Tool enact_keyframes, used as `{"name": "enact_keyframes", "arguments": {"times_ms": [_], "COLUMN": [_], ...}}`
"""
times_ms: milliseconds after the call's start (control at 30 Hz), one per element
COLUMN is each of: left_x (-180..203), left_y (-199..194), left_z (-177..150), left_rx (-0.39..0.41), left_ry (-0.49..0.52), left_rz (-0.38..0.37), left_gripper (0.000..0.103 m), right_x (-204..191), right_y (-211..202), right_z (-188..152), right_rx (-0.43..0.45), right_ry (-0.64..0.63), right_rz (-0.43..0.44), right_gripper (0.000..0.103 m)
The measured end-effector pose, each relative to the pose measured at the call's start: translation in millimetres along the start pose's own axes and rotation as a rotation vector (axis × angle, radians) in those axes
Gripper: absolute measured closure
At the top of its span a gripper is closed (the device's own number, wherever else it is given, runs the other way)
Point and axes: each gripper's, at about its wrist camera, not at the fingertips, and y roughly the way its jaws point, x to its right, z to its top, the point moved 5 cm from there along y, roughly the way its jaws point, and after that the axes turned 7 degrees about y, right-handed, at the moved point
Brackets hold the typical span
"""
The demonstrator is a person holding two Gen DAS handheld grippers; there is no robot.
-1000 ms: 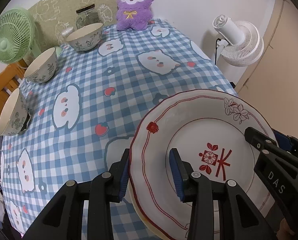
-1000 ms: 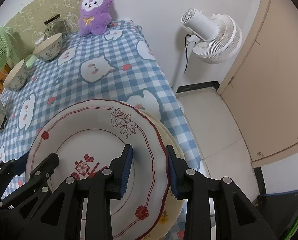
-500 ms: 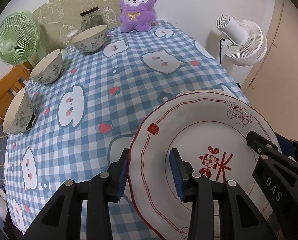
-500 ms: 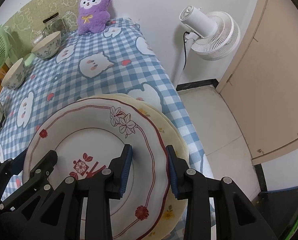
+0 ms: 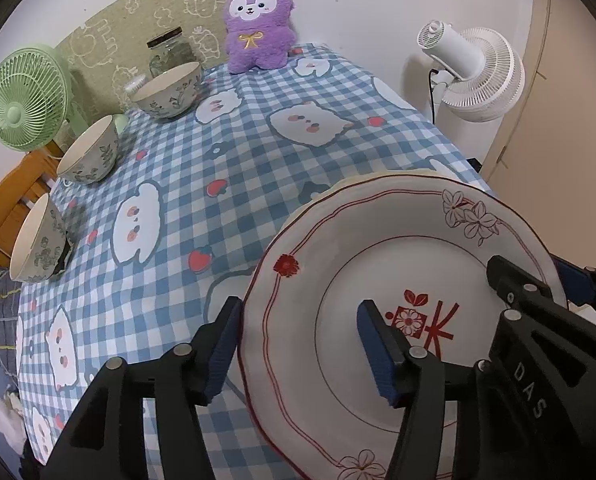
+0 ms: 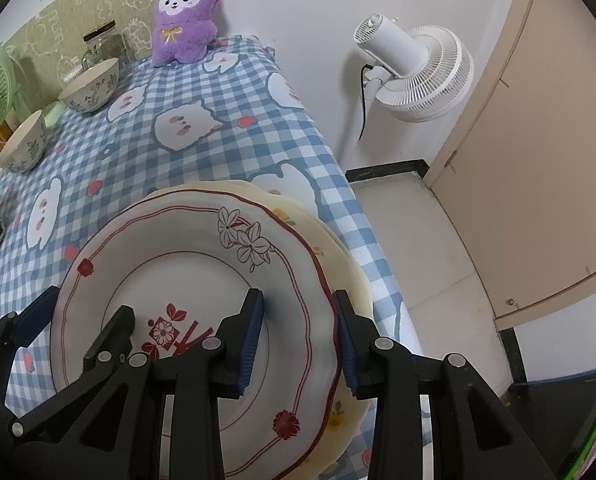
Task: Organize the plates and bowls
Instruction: 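Lift the red-rimmed plate with both grippers and carry it to the flowered stack, then lower the red-rimmed plate onto the flowered plates and open both grippers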
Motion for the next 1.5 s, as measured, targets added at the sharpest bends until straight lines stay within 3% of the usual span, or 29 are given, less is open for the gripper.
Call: {"name": "enact_keyframes", "arguments": {"times_ms": [167, 400, 767, 1033, 1500], "left_x": [9, 17, 9, -5, -45], "left_y": [-1, -3, -6, -25, -66], "left_z": [-1, -2, 0, 14, 57], "left_rx": [-0.001, 0.002, -0.029, -0.001, 0.103], "left_ry": [0.008, 0.018, -0.064, -0.136, -0.258], "left_rz": [-0.037, -0.052, -0.128, -0.163, -0.031], "left_gripper": [0.029, 0.025, 0.015, 0.012, 0.011], "right_x": [3, 5, -5, -17, -56], "right_y": [1, 1, -7, -27, -76], "right_z": [0, 1, 9, 30, 85], "right_rx": [0.003, -0.003, -0.004, 0.002, 0.119], "right_ry": [0.003, 0.004, -0.022, -0.051, -0.228], "right_rz": [-0.023, -0.012, 0.088, 0.166, 0.282], "right_gripper": [0.062, 0.056, 0.028, 0.025, 0.020]}}
